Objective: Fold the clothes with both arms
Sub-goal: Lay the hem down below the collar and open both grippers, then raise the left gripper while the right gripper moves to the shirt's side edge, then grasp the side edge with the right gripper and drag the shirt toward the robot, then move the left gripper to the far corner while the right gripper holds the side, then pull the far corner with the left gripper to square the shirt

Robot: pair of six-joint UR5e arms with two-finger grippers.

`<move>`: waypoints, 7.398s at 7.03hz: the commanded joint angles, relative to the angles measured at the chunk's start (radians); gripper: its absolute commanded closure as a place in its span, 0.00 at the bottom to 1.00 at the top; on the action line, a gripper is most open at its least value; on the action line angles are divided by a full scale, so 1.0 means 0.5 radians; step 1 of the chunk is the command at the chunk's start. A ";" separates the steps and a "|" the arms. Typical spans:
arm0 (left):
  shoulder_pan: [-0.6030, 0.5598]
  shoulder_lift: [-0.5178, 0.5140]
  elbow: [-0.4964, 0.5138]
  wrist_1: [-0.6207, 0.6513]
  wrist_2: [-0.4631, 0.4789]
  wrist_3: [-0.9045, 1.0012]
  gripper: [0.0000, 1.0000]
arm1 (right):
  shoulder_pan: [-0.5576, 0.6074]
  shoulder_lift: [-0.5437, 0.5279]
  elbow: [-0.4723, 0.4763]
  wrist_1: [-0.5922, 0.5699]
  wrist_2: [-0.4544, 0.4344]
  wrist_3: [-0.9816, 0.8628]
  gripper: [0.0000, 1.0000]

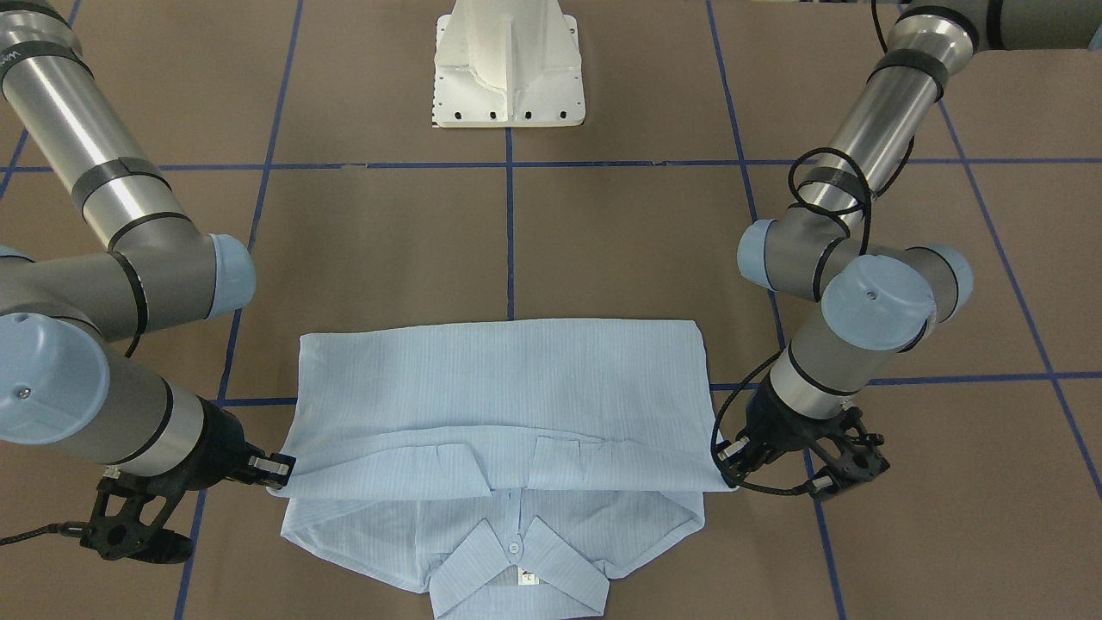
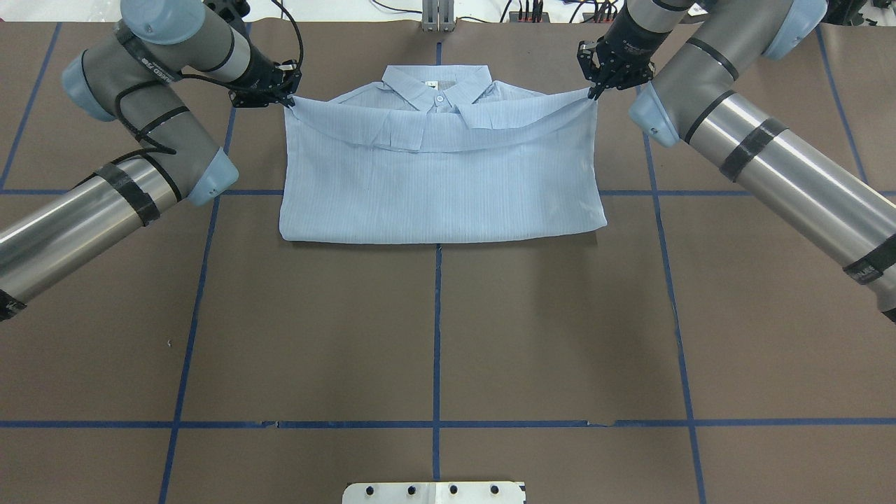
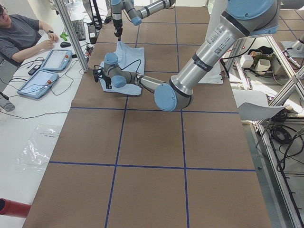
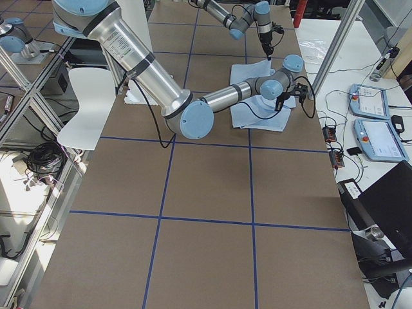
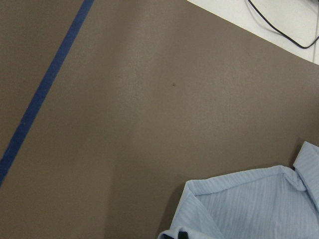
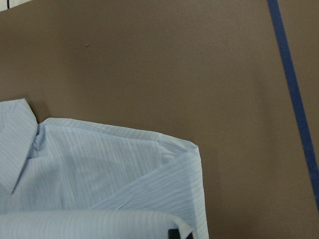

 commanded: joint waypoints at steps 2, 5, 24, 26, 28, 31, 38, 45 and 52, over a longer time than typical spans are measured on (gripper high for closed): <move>-0.002 -0.021 0.005 -0.002 -0.001 0.000 1.00 | 0.000 0.005 -0.009 0.000 -0.007 -0.014 1.00; -0.002 -0.028 0.005 -0.008 0.036 -0.003 0.07 | -0.045 -0.019 0.019 0.049 -0.162 -0.017 0.01; -0.017 0.052 -0.093 0.001 0.061 -0.018 0.11 | -0.466 -1.137 1.293 0.215 -0.210 0.011 1.00; -0.017 0.058 -0.133 0.007 0.070 -0.061 0.11 | -0.545 -1.652 1.787 0.224 -0.130 0.011 1.00; -0.017 0.061 -0.154 0.010 0.082 -0.076 0.11 | -0.842 -1.973 2.107 0.239 -0.099 0.014 1.00; -0.005 0.086 -0.234 0.010 0.113 -0.144 0.11 | -1.593 -2.057 2.304 0.245 -0.132 0.257 1.00; 0.334 0.135 -0.742 0.463 0.125 -0.220 0.01 | -1.134 -1.652 2.329 0.245 -0.310 0.351 0.00; 0.943 0.221 -0.986 0.756 0.260 -0.705 0.06 | -0.638 -1.642 2.323 0.249 -0.307 0.345 0.00; 0.937 0.230 -1.114 0.832 0.196 -0.702 1.00 | -0.617 -1.648 2.329 0.249 -0.307 0.345 0.00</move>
